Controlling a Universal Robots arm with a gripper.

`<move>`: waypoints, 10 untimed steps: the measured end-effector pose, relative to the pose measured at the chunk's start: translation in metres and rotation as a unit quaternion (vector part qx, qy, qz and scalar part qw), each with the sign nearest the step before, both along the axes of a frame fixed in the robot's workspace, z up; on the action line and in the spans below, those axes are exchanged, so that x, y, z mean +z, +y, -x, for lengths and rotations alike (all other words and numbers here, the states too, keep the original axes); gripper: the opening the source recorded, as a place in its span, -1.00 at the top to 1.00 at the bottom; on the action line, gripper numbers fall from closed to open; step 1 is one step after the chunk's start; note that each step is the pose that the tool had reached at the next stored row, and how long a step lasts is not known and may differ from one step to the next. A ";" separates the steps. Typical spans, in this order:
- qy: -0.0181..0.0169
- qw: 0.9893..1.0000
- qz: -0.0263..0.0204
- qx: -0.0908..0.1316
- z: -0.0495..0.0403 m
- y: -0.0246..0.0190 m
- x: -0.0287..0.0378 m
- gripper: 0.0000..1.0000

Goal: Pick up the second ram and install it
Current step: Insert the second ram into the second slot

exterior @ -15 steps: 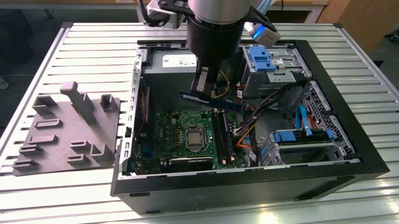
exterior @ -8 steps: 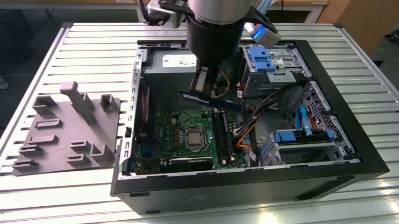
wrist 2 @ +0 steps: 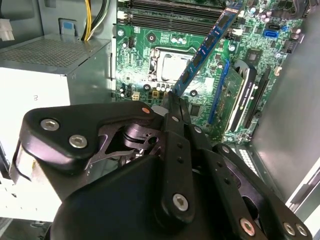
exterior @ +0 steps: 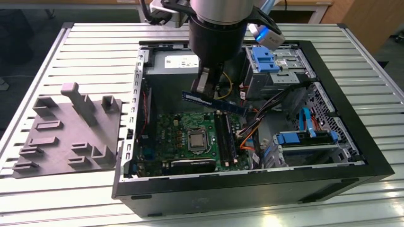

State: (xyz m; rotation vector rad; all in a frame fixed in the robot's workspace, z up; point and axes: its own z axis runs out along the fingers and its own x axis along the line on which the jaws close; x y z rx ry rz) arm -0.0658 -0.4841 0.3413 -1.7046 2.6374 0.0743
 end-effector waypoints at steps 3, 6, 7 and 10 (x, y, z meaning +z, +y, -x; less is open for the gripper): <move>0.000 1.000 0.000 -0.008 0.0000 0.0000 0.0000 0.76; 0.000 1.000 0.000 -0.014 0.0000 0.0000 0.0000 0.76; 0.000 1.000 0.000 -0.016 0.0000 0.0000 0.0000 0.76; 0.000 1.000 0.000 -0.023 0.0000 0.0000 0.0000 0.76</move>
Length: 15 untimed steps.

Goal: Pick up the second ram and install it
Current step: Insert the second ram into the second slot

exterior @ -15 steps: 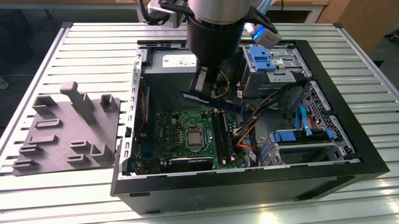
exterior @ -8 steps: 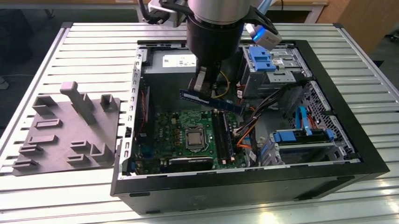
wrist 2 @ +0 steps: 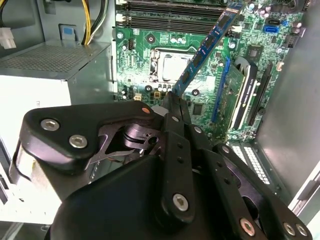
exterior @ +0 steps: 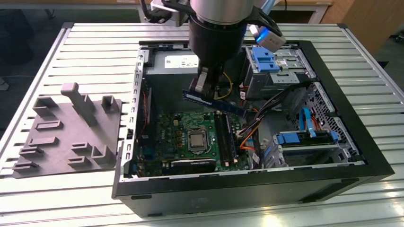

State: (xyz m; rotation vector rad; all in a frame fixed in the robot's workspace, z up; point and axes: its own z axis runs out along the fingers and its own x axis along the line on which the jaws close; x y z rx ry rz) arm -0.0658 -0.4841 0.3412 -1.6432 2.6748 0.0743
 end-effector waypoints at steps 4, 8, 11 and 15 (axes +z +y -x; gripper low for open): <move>0.000 1.000 0.000 -0.015 0.0000 0.0000 -0.0002 0.76; 0.000 0.999 0.000 -0.033 0.0000 0.0000 -0.0005 0.76; 0.000 0.999 0.000 -0.048 0.0000 0.0000 -0.0006 0.76; 0.000 0.998 0.000 -0.068 0.0000 0.0000 -0.0006 0.76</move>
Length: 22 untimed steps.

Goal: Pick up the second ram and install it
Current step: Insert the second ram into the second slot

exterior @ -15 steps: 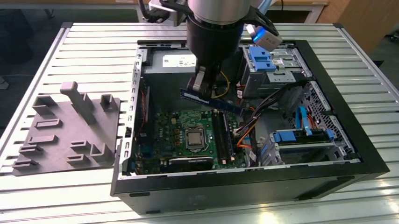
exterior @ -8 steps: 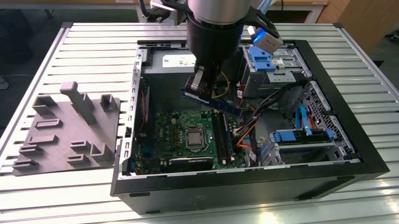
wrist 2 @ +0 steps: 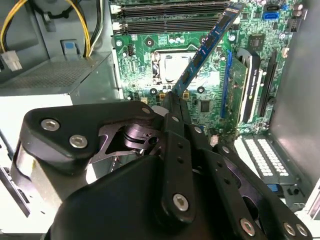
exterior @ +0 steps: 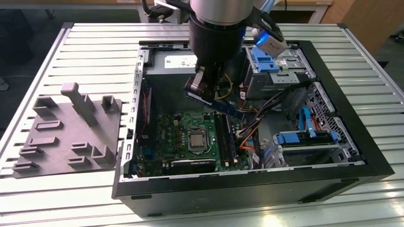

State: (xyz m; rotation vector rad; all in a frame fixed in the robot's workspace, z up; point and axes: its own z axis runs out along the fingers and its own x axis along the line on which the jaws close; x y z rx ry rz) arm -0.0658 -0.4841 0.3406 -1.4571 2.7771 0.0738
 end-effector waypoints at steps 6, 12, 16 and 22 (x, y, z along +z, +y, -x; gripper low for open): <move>0.000 1.000 0.000 -0.028 0.0000 0.0000 0.0000 0.76; 0.000 0.998 0.000 -0.060 0.0000 0.0000 -0.0002 0.76; 0.000 0.997 0.000 -0.079 0.0000 0.0000 -0.0003 0.76; 0.000 0.995 0.000 -0.104 0.0000 0.0000 -0.0004 0.76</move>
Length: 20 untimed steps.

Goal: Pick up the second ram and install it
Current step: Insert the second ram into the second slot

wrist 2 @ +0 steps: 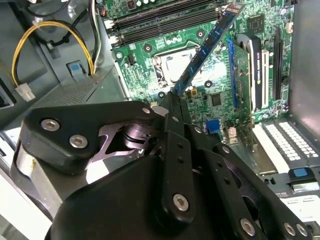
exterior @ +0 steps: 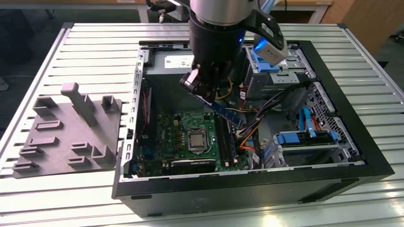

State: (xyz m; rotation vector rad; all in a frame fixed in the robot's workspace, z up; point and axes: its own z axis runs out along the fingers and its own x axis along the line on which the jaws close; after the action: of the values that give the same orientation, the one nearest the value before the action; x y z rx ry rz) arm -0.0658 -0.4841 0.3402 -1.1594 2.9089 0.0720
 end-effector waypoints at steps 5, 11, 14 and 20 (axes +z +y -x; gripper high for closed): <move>0.000 1.000 0.000 -0.018 0.0000 0.0000 -0.0001 0.76; 0.000 0.999 0.000 -0.036 0.0000 0.0000 -0.0001 0.76; 0.000 0.999 0.000 -0.042 0.0000 0.0000 -0.0001 0.76; 0.000 0.999 0.000 -0.054 0.0000 0.0000 -0.0002 0.76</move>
State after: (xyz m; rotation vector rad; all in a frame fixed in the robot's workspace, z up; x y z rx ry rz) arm -0.0658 -0.4841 0.3400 -0.9996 2.9651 0.0710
